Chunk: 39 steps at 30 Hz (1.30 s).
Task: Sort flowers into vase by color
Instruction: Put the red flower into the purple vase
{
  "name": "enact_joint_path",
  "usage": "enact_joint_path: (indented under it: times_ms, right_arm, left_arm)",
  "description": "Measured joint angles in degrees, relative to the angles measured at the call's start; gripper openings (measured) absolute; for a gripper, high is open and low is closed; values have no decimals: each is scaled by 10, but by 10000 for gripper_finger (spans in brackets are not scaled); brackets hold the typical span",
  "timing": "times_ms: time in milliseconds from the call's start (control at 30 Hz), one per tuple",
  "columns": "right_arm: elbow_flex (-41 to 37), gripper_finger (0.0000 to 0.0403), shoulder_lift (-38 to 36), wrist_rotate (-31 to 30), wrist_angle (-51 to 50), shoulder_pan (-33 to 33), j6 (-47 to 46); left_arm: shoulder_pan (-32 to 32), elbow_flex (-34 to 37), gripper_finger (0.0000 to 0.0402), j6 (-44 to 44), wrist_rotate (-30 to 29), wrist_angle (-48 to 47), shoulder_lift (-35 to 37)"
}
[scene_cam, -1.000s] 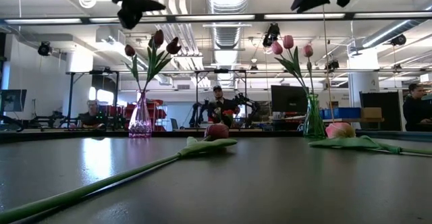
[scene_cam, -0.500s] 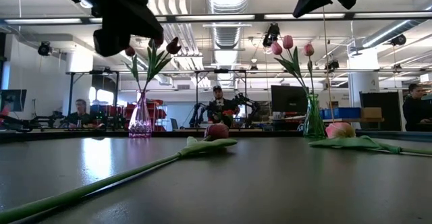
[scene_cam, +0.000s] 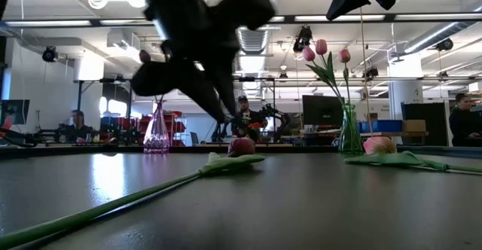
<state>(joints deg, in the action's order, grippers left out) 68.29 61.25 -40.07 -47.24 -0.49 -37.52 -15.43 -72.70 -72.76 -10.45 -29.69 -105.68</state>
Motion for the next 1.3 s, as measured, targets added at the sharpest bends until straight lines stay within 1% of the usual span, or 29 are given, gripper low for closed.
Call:
enact_joint_path:
  times_ms: [100,200,300,400,500,633,800,900,1033,1100,1133,1300]
  right_arm:
    - [0,9,-4,8,0,0,12]
    - [2,9,-12,21,0,0,25]
    - [5,9,-18,24,2,1,42]
    - [7,9,-28,24,6,1,48]
    - [7,9,-37,24,10,1,57]
    - [7,9,-45,25,13,1,67]
    - [7,9,-52,25,15,1,76]
    - [7,9,-54,25,15,1,79]
    - [7,9,-55,25,15,1,82]
    - [7,9,-55,25,15,1,82]
    - [7,9,-55,25,15,1,82]
    - [7,9,-57,12,18,1,82]
  left_arm:
    - [6,-65,86,-15,6,-28,-56]
    - [18,-114,127,-33,9,-107,-93]
    - [29,-143,161,-37,25,-172,-113]
    - [39,-147,178,-38,36,-168,-122]
    - [49,-142,179,-34,37,-142,-125]
    - [60,-139,165,-30,36,-139,-134]
    - [61,-138,132,-25,39,-126,-148]
    - [61,-138,106,-17,40,-127,-152]
    - [61,-138,55,10,35,-133,-150]
    - [61,-137,21,29,17,-133,-142]
    - [61,-137,12,36,4,-134,-135]
    - [61,-137,4,62,-69,-159,-86]
